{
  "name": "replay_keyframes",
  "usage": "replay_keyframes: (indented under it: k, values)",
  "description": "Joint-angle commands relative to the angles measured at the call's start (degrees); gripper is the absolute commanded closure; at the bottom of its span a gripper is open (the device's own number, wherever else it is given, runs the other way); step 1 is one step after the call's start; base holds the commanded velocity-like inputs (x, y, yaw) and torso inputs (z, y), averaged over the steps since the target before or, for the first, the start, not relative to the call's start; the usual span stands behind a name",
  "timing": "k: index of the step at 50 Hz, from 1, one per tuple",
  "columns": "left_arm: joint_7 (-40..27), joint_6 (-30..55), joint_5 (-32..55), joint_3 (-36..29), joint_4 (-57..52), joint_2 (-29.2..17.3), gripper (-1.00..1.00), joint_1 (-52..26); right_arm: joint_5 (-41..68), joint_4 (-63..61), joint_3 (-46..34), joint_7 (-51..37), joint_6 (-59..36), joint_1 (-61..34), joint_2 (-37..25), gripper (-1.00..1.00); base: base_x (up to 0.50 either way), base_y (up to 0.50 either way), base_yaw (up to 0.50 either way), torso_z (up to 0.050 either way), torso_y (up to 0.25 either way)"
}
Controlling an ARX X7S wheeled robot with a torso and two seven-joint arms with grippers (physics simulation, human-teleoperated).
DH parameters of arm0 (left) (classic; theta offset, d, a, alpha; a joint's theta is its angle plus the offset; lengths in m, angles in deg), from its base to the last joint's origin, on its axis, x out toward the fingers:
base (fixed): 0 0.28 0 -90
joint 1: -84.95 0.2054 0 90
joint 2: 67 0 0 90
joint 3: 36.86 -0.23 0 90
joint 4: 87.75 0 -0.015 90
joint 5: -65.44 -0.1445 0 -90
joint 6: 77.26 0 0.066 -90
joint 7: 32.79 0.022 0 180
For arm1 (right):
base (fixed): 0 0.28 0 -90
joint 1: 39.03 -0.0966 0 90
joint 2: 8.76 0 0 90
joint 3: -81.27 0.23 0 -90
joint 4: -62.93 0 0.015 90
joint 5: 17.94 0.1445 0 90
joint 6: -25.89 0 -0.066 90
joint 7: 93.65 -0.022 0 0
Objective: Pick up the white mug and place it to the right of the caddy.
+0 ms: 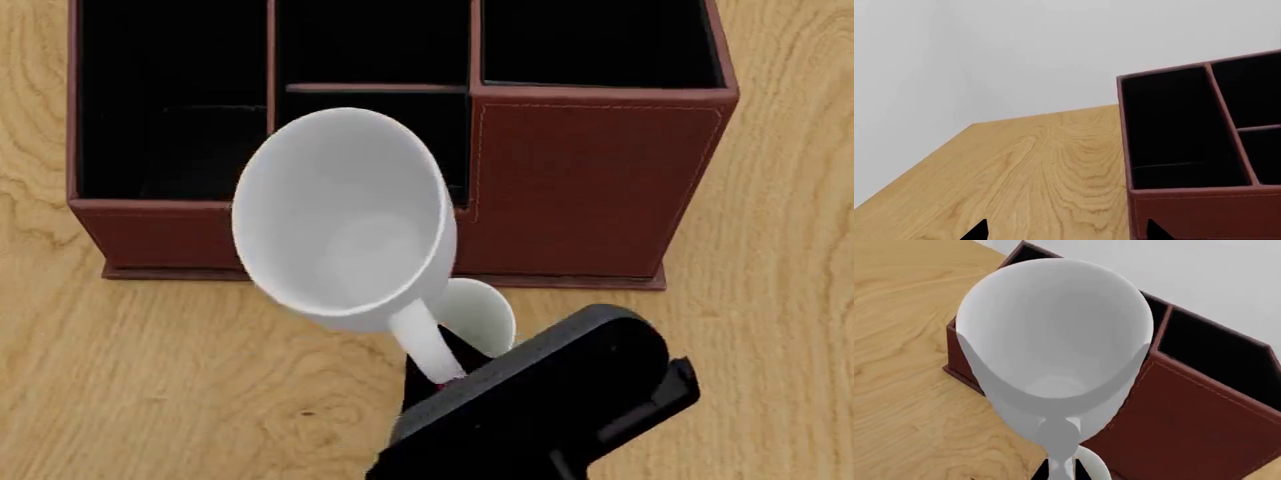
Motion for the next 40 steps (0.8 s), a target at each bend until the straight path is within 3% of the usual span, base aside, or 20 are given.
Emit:
replay_keyframes:
  k: [1, 10, 40]
  values:
    - [-0.6, 0.6, 0.8, 0.0, -0.4, -0.3, -1.0, -0.5, -18.3, 4.1, 6.8, 19.8, 0.0, -6.8, 0.0, 1.0, 0.0, 0.0, 0.0, 0.0, 0.0]
    - [-0.9, 0.7, 1.5, 0.3, -0.7, -0.6, -1.0, -0.4, -21.4, 6.5, 7.8, 19.8, 0.3, -8.9, 0.0, 1.0, 0.0, 0.0, 0.0, 0.0, 0.0]
    - [-1.9, -0.7, 0.1, -2.4, -0.6, -1.5, -1.0, 0.5, -16.0, -2.9, 35.2, 19.8, 14.8, -2.3, 0.0, 1.0, 0.0, 0.0, 0.0, 0.0, 0.001]
